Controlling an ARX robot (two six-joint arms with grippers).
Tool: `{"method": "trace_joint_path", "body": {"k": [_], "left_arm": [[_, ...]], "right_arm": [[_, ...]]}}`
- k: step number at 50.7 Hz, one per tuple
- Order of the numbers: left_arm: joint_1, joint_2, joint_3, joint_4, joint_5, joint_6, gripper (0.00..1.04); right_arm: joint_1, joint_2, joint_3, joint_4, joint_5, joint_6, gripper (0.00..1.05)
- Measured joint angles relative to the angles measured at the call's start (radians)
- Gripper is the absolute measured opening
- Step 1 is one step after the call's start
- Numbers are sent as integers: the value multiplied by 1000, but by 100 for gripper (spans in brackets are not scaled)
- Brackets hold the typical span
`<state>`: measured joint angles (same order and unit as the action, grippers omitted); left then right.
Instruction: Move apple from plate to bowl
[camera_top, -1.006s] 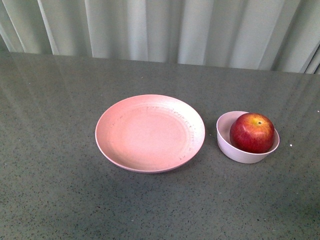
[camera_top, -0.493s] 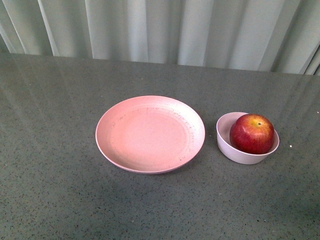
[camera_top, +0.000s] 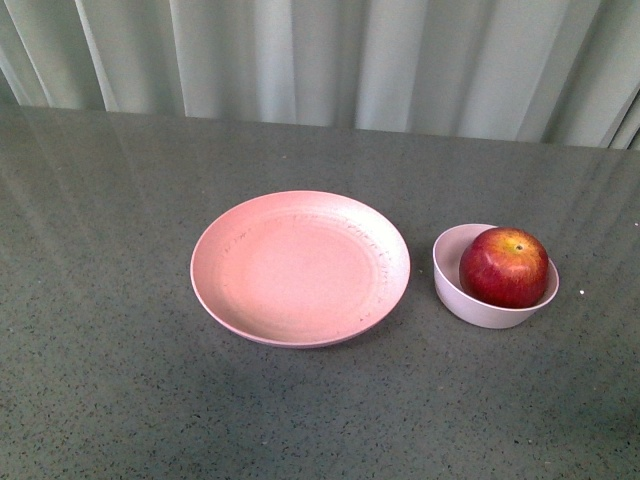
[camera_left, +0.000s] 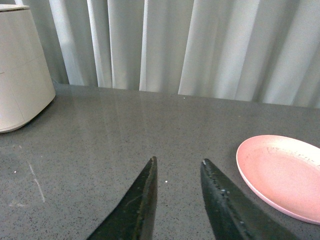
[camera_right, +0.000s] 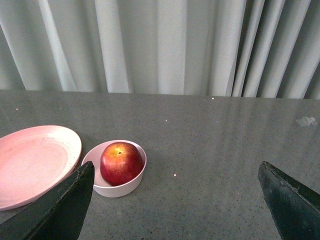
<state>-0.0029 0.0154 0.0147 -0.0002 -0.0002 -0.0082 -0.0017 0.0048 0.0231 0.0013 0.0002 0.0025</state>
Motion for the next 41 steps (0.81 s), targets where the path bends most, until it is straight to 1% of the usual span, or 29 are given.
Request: {"method": "trace_joint_path", "body": {"k": [1, 2, 4, 15, 16, 18, 20, 24, 41], "left_arm": [[0, 0, 0, 0, 0, 0, 36], [0, 0, 0, 0, 0, 0, 38], [0, 0, 0, 0, 0, 0, 45], [0, 0, 0, 0, 0, 0, 85], [0, 0, 0, 0, 0, 0, 87], [0, 0, 0, 0, 0, 0, 94], [0, 0, 0, 0, 0, 1, 98], [0, 0, 0, 0, 0, 2, 95], [0, 0, 0, 0, 0, 2, 96]], "right_arm": [[0, 0, 0, 0, 0, 0, 96], [0, 0, 0, 0, 0, 0, 96], [0, 0, 0, 0, 0, 0, 96], [0, 0, 0, 0, 0, 0, 96], [0, 0, 0, 0, 0, 0, 96], [0, 0, 0, 0, 0, 0, 96], [0, 0, 0, 0, 0, 0, 96], [0, 0, 0, 0, 0, 0, 96], [0, 0, 0, 0, 0, 0, 96]]}}
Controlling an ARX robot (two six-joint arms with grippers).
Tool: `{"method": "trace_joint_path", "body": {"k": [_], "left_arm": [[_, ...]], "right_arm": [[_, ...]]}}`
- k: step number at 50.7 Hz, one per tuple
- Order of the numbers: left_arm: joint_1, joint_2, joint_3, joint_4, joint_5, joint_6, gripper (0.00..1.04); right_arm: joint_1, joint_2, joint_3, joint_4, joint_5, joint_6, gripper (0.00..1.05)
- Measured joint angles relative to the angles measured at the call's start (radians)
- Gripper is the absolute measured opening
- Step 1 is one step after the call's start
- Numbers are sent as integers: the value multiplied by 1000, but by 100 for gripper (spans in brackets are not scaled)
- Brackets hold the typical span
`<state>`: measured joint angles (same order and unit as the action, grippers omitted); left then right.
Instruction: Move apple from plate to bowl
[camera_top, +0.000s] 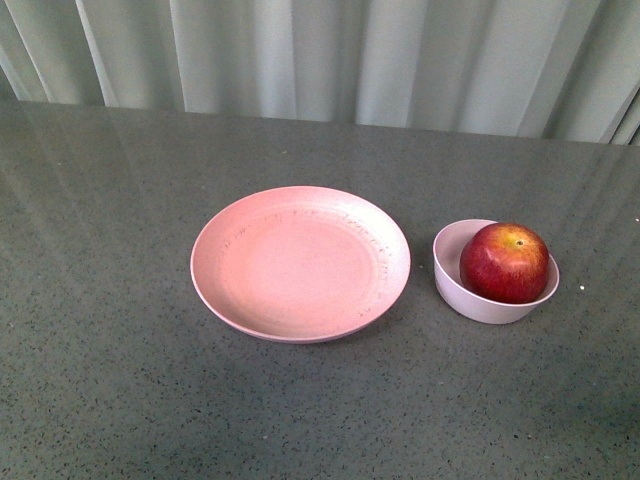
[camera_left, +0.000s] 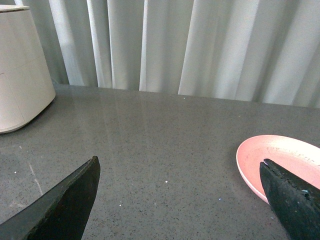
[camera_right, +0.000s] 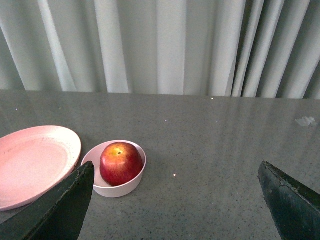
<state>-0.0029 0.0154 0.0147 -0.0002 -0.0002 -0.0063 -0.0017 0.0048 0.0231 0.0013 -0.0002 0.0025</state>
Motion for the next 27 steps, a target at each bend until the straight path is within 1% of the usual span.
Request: {"method": "trace_joint_path", "body": {"k": [27], "left_arm": [[0, 0, 0, 0, 0, 0, 96]], "right_arm": [[0, 0, 0, 0, 0, 0, 96]]}}
